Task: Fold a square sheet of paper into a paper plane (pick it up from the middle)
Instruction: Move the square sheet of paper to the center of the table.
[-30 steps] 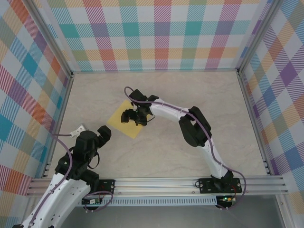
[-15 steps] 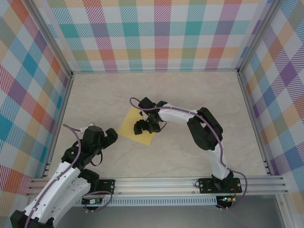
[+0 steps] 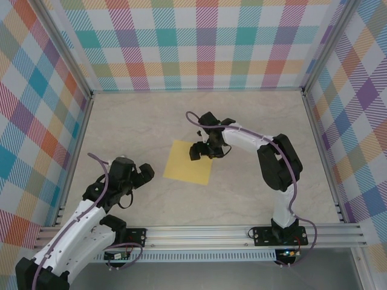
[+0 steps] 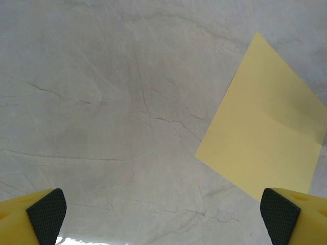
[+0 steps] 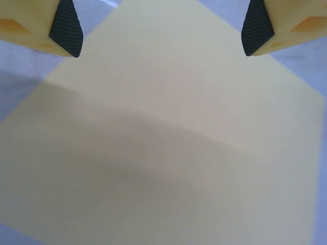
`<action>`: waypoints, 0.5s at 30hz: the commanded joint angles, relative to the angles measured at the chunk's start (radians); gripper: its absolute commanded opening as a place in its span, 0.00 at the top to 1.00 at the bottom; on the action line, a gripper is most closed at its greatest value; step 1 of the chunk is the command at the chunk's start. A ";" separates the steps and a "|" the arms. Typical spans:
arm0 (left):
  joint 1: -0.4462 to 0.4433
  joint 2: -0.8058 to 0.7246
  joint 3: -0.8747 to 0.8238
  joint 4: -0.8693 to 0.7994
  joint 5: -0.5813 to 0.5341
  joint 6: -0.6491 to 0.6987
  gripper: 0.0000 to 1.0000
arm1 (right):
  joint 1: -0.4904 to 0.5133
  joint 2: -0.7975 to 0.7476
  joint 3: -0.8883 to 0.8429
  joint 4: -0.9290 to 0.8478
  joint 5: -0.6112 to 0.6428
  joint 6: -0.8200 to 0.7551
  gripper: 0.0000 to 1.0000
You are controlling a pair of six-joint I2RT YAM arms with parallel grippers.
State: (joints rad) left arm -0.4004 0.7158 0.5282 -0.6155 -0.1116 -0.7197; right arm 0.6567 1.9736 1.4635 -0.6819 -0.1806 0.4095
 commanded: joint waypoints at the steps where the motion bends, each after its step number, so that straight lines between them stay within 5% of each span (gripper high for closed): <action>1: 0.012 0.056 0.035 0.077 0.033 0.033 0.00 | 0.018 -0.021 -0.012 0.135 -0.121 0.224 0.17; 8: 0.012 0.214 0.110 0.056 0.060 0.075 0.00 | 0.089 0.104 0.094 0.174 -0.139 0.351 0.20; 15: 0.012 0.282 0.125 0.059 0.085 0.082 0.00 | 0.133 0.169 0.121 0.091 -0.130 0.300 0.20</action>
State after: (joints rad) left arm -0.4004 0.9878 0.6270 -0.5663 -0.0494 -0.6594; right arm 0.7784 2.1273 1.5730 -0.5362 -0.2989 0.7151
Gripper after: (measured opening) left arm 0.999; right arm 0.803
